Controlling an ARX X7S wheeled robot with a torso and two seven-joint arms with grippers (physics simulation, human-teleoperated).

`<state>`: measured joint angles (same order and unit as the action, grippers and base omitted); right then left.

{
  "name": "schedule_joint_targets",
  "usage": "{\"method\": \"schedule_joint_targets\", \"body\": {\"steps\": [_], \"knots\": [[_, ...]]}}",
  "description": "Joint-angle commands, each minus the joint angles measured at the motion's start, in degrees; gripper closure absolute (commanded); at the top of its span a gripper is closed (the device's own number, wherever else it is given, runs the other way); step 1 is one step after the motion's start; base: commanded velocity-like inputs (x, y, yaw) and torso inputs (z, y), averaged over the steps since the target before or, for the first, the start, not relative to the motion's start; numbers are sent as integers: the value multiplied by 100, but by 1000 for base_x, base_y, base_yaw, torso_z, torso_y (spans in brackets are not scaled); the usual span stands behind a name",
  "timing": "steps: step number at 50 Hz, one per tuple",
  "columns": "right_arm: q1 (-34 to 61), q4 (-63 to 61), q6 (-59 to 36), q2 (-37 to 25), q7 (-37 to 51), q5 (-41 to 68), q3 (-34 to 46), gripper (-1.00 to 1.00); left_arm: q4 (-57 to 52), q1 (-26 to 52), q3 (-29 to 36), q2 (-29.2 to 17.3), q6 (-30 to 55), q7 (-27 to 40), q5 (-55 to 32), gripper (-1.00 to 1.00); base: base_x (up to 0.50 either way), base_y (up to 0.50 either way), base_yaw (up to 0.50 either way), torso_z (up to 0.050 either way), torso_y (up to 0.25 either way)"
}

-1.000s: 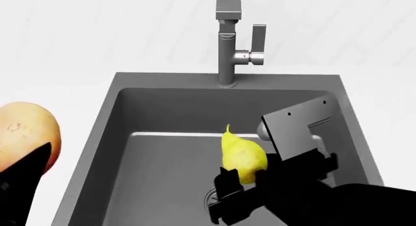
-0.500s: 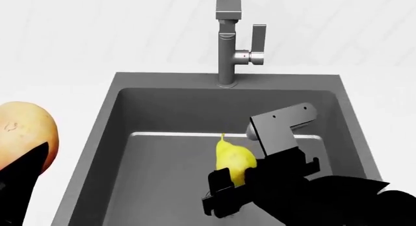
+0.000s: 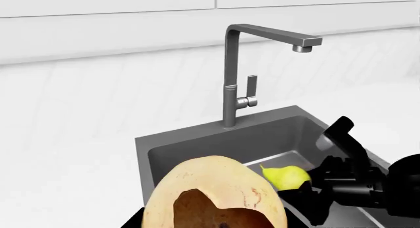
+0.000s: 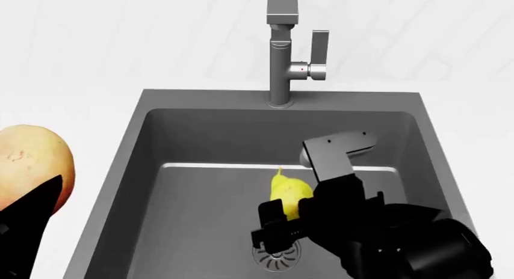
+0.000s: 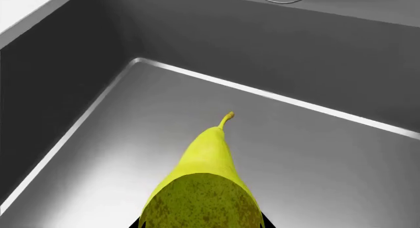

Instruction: There is a mixed pile of frozen fruits and vegetables on the counter. Locate all the frozen vegetables and place the items in a bowl on the counter. Take all the frozen fruits and defrost them in a running sink.

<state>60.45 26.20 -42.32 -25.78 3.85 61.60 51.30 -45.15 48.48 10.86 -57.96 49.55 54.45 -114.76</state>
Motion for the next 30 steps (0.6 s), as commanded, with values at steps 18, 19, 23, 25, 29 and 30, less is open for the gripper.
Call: {"method": "schedule_joint_targets", "body": {"steps": [18,19,23,25,29,30], "knots": [[-178,-448,-125,-266,112,109,-175,-100,56,84,-22,14,-149,229,-230,100,0,0,0,0,0],[-196,-526,-136,-302,148,140,-196,-100,55,88,-15,20,-147,233,-228,100,0,0,0,10,0],[-326,-1220,-210,-631,495,414,-416,-100,50,119,59,83,-137,282,-208,100,0,0,0,0,0],[-396,-1550,-236,-790,672,535,-514,-100,45,112,59,78,-139,281,-212,100,0,0,0,0,0],[-494,-2174,-299,-1109,1058,797,-732,-100,35,66,67,79,-132,258,-202,100,0,0,0,0,3],[-517,-2423,-312,-1230,1180,912,-826,-100,42,65,84,89,-122,255,-192,100,0,0,0,0,0]]}}
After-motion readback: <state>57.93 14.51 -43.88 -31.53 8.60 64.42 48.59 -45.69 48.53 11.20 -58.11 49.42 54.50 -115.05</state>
